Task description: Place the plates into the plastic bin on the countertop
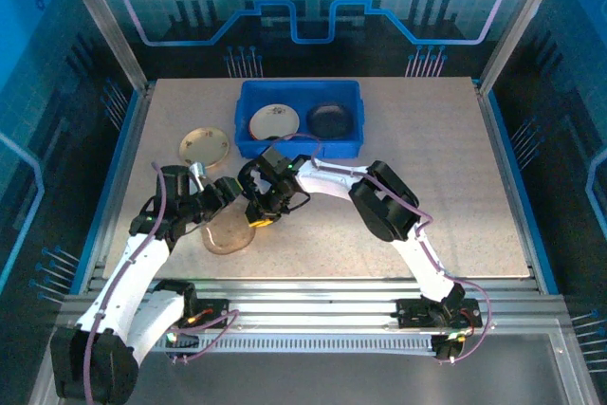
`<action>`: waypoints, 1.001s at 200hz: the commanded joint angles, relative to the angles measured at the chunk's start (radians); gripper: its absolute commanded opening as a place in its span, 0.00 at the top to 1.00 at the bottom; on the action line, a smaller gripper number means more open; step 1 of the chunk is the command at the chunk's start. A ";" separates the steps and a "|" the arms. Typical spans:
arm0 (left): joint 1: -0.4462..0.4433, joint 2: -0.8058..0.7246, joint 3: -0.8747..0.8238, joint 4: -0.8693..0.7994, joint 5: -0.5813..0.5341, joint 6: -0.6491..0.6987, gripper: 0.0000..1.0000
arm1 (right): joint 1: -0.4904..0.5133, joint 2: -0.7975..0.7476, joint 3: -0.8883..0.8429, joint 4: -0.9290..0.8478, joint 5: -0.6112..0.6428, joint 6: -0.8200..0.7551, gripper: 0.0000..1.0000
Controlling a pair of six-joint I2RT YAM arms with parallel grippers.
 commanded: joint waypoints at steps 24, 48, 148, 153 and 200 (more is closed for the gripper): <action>0.011 -0.006 -0.008 -0.006 0.011 0.026 0.30 | 0.015 0.047 0.025 -0.039 -0.001 -0.016 0.88; 0.011 -0.007 0.000 -0.013 0.008 0.033 0.30 | 0.015 0.031 0.011 -0.031 0.013 -0.017 0.97; 0.008 0.000 0.106 -0.107 0.004 0.142 0.29 | -0.043 -0.282 -0.224 -0.036 0.169 -0.029 1.00; 0.008 0.004 0.110 -0.111 0.002 0.146 0.29 | -0.052 -0.298 -0.243 -0.035 0.169 -0.026 1.00; -0.080 0.047 0.110 -0.099 -0.064 0.165 0.29 | -0.137 -0.441 -0.411 0.009 0.168 0.008 1.00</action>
